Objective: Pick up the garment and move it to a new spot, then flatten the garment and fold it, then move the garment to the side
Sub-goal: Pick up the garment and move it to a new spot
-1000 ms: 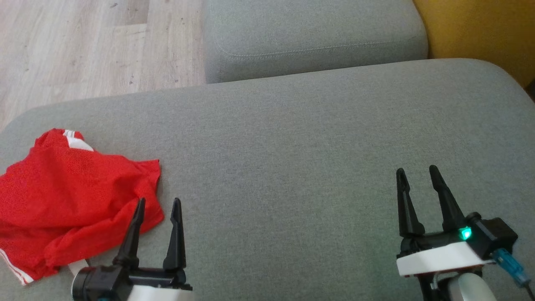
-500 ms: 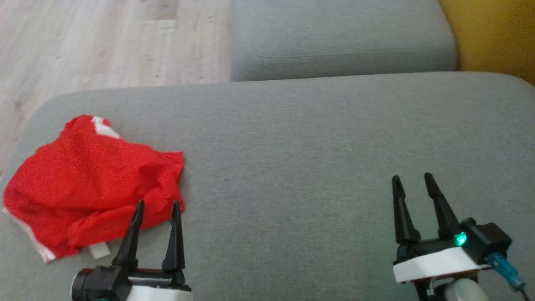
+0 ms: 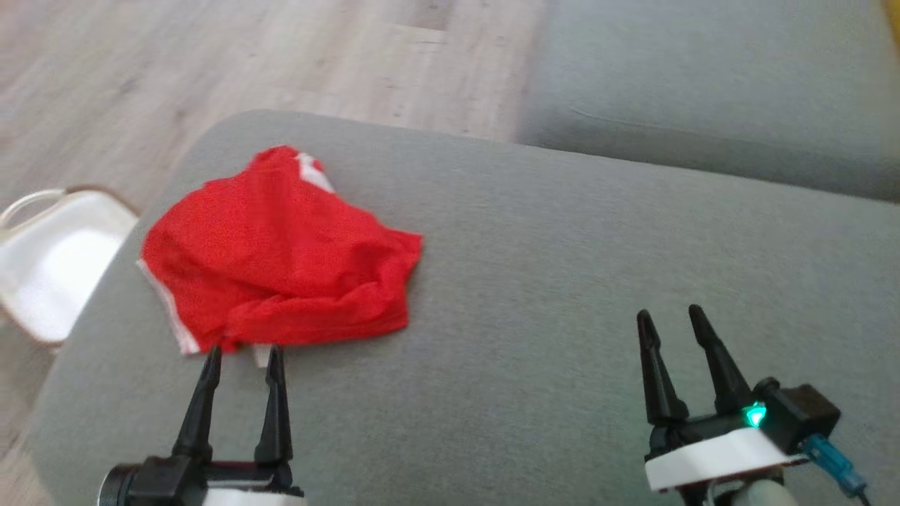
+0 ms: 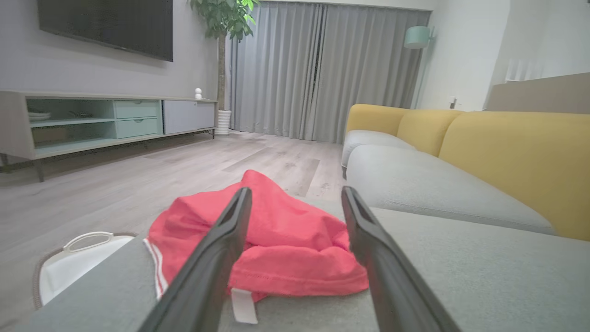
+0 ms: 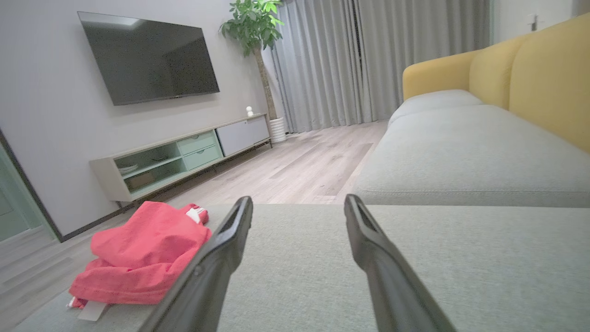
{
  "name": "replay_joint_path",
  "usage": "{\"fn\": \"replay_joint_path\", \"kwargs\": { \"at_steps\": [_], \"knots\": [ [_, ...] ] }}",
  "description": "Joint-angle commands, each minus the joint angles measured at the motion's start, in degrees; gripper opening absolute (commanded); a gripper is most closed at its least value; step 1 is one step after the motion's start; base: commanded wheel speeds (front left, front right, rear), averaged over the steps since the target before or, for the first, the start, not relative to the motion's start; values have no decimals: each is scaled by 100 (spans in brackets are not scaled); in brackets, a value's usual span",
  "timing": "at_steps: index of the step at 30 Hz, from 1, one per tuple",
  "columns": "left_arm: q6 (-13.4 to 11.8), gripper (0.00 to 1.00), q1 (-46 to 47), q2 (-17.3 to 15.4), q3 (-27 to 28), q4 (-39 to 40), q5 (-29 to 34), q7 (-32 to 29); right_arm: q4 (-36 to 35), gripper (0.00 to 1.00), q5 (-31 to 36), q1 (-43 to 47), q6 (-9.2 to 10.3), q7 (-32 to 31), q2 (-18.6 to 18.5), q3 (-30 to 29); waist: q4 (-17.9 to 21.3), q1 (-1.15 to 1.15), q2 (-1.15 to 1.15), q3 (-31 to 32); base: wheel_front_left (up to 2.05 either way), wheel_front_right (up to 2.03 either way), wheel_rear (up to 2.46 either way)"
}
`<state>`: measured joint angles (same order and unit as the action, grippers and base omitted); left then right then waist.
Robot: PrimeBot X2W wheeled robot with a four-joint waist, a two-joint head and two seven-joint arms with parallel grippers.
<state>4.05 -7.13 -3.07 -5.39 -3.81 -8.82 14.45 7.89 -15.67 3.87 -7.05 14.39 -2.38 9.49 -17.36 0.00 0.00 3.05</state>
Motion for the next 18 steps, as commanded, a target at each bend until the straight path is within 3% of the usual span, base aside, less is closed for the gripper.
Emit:
{"fn": "replay_joint_path", "kwargs": {
  "at_steps": [1,10,14,18],
  "knots": [
    [-26,100,113,19,214,198,63,55,-164,100,-46,-99,-44,61,-50,188,-352,0,0,74,0,0,0],
    [12,100,60,19,423,253,99,55,-153,100,-129,-75,-44,61,-50,323,-645,0,0,90,0,0,0],
    [36,100,105,12,622,226,99,55,-144,100,-101,-86,-44,61,-50,349,-566,0,0,36,0,0,0],
    [121,100,387,-194,838,151,182,55,-162,100,1,-158,-44,61,-50,277,-392,0,0,-164,0,0,0]
  ]
}}
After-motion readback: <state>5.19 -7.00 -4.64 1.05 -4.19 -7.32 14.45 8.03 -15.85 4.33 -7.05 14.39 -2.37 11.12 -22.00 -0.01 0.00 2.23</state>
